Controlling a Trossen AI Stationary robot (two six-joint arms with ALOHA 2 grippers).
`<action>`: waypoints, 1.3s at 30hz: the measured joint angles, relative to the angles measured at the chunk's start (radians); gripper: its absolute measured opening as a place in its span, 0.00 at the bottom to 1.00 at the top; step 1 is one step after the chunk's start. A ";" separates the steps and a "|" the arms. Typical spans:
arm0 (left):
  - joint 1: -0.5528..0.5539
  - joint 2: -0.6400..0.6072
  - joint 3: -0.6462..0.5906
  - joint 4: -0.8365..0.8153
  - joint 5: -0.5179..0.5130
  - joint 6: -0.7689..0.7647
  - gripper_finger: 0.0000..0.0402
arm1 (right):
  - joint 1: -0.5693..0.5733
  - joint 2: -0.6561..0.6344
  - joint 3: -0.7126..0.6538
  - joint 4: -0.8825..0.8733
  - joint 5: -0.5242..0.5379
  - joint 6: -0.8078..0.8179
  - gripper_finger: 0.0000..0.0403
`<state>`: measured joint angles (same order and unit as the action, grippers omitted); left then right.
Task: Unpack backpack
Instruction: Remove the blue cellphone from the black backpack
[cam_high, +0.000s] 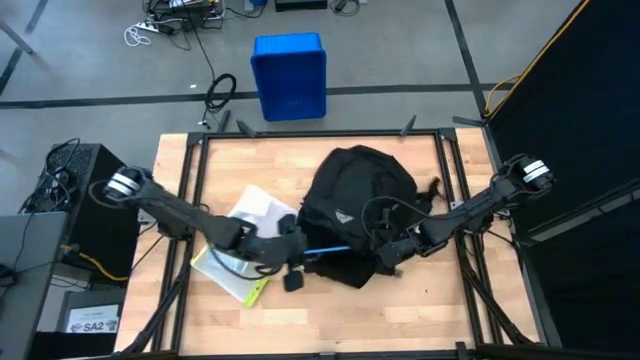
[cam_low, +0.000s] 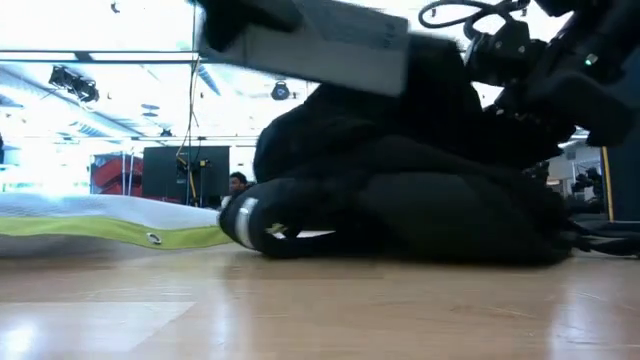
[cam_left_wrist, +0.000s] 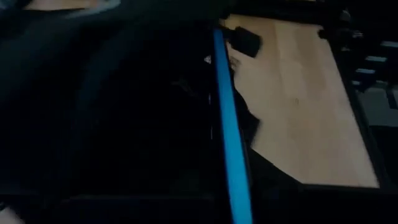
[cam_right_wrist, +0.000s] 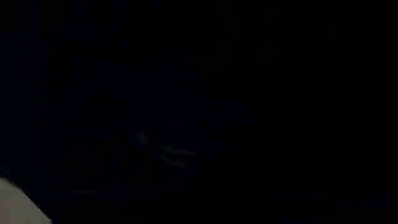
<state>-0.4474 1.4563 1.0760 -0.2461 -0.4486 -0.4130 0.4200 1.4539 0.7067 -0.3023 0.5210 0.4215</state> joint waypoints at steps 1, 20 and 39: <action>-0.016 -0.023 0.000 -0.035 -0.040 -0.014 0.00 | -0.003 0.000 0.000 -0.014 -0.001 0.010 0.00; 0.264 -0.105 -0.153 -0.565 -0.345 -0.431 0.00 | 0.003 0.000 0.000 -0.156 -0.095 0.109 0.01; 0.707 -0.105 -0.266 -0.308 -0.254 -0.057 0.32 | -0.003 0.000 0.000 -0.143 -0.097 0.098 0.03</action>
<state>0.2599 1.3510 0.8101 -0.5541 -0.7024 -0.4703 0.4168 1.4540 0.7063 -0.4458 0.4239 0.5194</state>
